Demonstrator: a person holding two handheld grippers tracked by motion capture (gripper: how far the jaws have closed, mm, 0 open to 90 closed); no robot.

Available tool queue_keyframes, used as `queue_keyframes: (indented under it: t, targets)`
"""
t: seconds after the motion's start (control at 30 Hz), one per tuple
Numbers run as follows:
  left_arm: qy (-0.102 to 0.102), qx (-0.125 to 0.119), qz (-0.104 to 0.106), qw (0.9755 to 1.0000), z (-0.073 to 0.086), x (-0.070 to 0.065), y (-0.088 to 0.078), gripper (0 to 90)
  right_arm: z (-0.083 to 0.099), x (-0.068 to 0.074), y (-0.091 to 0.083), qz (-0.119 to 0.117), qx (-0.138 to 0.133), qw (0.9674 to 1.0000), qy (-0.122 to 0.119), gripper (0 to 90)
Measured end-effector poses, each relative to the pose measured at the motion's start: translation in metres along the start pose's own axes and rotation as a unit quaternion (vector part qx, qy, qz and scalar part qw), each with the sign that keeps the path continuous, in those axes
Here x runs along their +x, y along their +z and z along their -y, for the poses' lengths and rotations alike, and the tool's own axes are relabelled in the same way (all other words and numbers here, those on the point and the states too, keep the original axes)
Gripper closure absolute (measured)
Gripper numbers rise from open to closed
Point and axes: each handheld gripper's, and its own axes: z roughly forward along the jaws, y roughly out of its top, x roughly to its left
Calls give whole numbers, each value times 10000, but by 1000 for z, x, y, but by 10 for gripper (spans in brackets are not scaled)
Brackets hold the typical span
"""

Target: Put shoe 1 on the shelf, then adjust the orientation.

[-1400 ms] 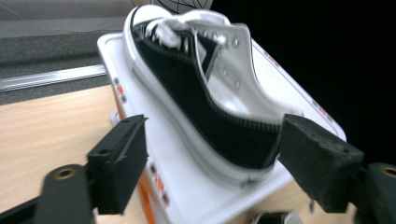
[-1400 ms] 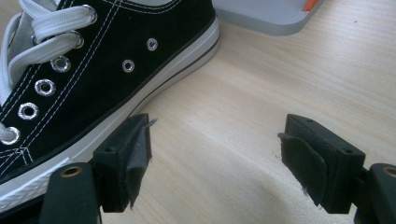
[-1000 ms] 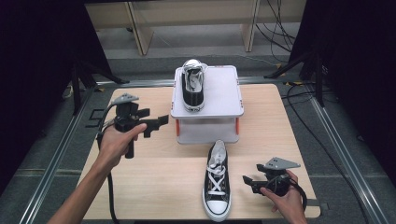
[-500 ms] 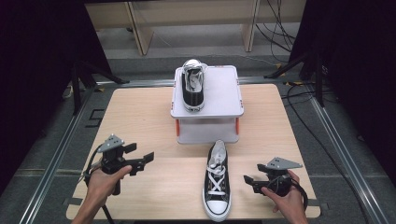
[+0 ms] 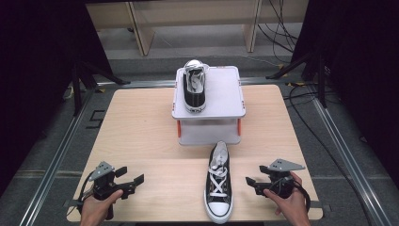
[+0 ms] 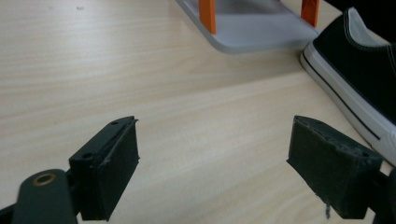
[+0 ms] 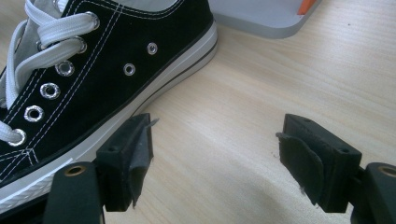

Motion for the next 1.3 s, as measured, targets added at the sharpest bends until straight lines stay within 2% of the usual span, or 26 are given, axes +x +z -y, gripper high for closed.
queue_keyframes:
  t: [0.1, 0.17, 0.23, 0.27, 0.33, 0.37, 0.4, 0.43, 0.5, 0.53, 0.57, 0.6, 0.63, 0.7, 0.73, 0.8, 0.83, 0.87, 0.9, 0.97, 1.0, 1.03, 1.1, 1.2, 1.27, 1.3]
  targets:
    - [265, 66, -161, 9995, 10, -5, 3, 153, 0, 0, 0, -44, -16, 10000, -34, 263]
    - [486, 194, -267, 9983, 14, -6, 6, 153, -1, 0, 0, -39, -57, 9999, -142, 262]
    - [454, 282, -189, 9984, 20, -7, 9, 153, -1, 2, 0, -144, -101, 9997, -143, 261]
    - [501, 408, -159, 9978, 22, -8, 10, 153, -2, 3, -1, -75, -44, 9999, -140, 261]
    - [548, 429, -50, 9976, 25, -11, 12, 153, -2, 2, 0, -26, -61, 9998, -178, 261]
    - [615, 512, -76, 9968, 25, -10, 13, 153, -2, 2, 0, -60, -43, 9998, -170, 261]
    - [678, 568, -77, 9961, 24, -9, 14, 153, -2, 2, 0, -83, -54, 9999, -46, 261]
    - [636, 537, -69, 9965, 24, -9, 16, 153, -2, -1, 0, -30, -68, 9997, -237, 260]
    - [683, 509, -144, 9963, 22, -8, 16, 153, -2, 0, 1, 13, -90, 9999, -142, 261]
    - [692, 500, -170, 9962, 22, -7, 16, 153, -2, 2, -1, 62, -37, 10000, 65, 261]
    - [602, 421, -126, 9972, 22, -8, 15, 153, -3, 2, 0, 47, -110, 9999, -43, 261]
    - [702, 460, -170, 9963, 21, -7, 14, 153, -3, 0, -1, 44, -146, 9997, -178, 261]
    - [683, 386, -125, 9968, 21, -7, 13, 153, -4, 0, 0, 33, -140, 9998, -158, 261]
    - [749, 392, -144, 9963, 20, -7, 11, 153, -6, 1, 2, -4, -128, 9998, -133, 261]
    - [675, 290, -75, 9973, 20, -9, 11, 153, -8, 2, 3, -14, -135, 9999, -104, 261]
    - [729, 293, -102, 9969, 18, -8, 11, 153, -13, 2, 7, -49, -202, 9995, -234, 272]
    - [751, 308, -134, 9966, 18, -7, 11, 152, -17, 6, 8, -71, -190, 9997, -112, 292]
    - [694, 269, -102, 9972, 17, -7, 11, 153, -20, 4, 9, -67, -283, 9991, -293, 308]
    - [748, 345, -157, 9965, 17, -6, 11, 153, -24, 5, 11, -66, -350, 9985, -423, 366]
    - [680, 321, -121, 9971, 17, -6, 13, 153, -32, 7, 12, -148, -471, 9971, -578, 417]
    - [700, 341, -137, 9969, 17, -6, 13, 153, -45, 9, 15, -129, -534, 9971, -525, 448]
    - [743, 397, -176, 9963, 18, -5, 12, 153, -45, 9, 15, -129, -534, 9971, -525, 448]
    - [717, 378, -151, 9966, 18, -5, 11, 153, -59, 8, 20, -122, -676, 9949, -742, 475]
    - [699, 373, -139, 9968, 18, -4, 11, 153, -78, 9, 30, -37, -616, 9949, -804, 511]
    - [693, 371, -117, 9968, 18, -5, 11, 153, -86, 8, 39, -68, -522, 9950, -845, 547]
    - [625, 318, -49, 9975, 18, -6, 11, 153, -89, 6, 45, -47, -459, 9952, -858, 552]
